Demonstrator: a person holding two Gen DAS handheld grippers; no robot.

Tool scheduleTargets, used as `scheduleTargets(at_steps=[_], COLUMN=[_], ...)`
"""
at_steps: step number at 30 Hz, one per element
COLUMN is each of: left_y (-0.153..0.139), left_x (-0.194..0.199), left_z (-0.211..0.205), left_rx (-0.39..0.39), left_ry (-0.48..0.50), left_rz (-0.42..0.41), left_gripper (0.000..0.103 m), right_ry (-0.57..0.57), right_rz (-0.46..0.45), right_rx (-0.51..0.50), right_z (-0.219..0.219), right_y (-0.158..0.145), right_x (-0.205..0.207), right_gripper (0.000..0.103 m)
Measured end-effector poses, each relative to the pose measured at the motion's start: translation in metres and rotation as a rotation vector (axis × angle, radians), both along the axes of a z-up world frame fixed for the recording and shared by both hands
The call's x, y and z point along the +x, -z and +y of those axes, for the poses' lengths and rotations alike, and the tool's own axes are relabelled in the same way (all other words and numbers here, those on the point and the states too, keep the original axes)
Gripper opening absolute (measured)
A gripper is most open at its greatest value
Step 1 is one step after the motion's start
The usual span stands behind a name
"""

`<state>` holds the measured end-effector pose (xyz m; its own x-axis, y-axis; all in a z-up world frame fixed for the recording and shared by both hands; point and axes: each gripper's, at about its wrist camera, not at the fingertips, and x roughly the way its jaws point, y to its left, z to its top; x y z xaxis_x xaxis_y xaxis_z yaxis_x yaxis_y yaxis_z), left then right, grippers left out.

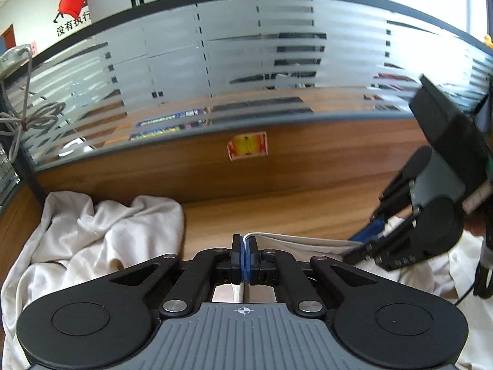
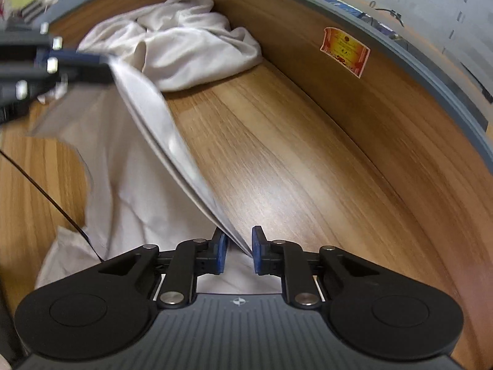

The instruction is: Fold clothes

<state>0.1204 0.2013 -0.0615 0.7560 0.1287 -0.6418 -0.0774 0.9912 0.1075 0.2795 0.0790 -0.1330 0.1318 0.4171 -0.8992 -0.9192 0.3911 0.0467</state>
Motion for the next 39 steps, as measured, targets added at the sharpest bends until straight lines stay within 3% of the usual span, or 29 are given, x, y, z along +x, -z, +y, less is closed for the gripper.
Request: scheduleTargets(at_steps=[3,6,14,21,29,31,33,36,39], left_y=[-0.008,-0.018,-0.035,-0.045,-0.014,-0.002,0.011,0.028,0.046], left_x=[0.002,0.003,0.013,0.003,-0.019,-0.023,-0.026,-0.025,-0.018], left_z=[0.004,0.012,0.031,0.034,0.023,0.023,0.024,0.027,0.033], left_rx=[0.009,0.01,-0.009,-0.04,-0.054,-0.062,-0.067,-0.052,-0.038], left_ry=[-0.018,-0.04,-0.101,-0.096,-0.039,-0.038,-0.039,-0.033,-0.036], left_rz=[-0.03,-0.056,-0.1,-0.111,0.011,0.05,0.083,0.121,0.159], left_gripper=[0.003,0.004,0.003,0.002,0.005,0.013,0.031,0.05,0.055], right_ry=[0.046,0.162,0.311,0.249,0.199,0.218,0.245,0.287,0.328], right_rz=[-0.008,0.0,-0.267,-0.35,-0.267,-0.229,-0.204,-0.176,-0.158], right_rx=[-0.005,0.062,0.193,0.204,0.119,0.093,0.074,0.05,0.024], right_z=[-0.005,-0.017,-0.037,-0.052,-0.077,-0.086,-0.094,-0.111,-0.119], right_y=[0.004,-0.007,-0.092,-0.127,-0.106,-0.094,-0.083,-0.067,-0.05], right_x=[0.008,0.023,0.06,0.047,-0.007,-0.013,-0.015,-0.009,0.007], right_gripper=[0.017,0.007,0.006,0.0,0.0,0.0,0.001,0.005,0.016])
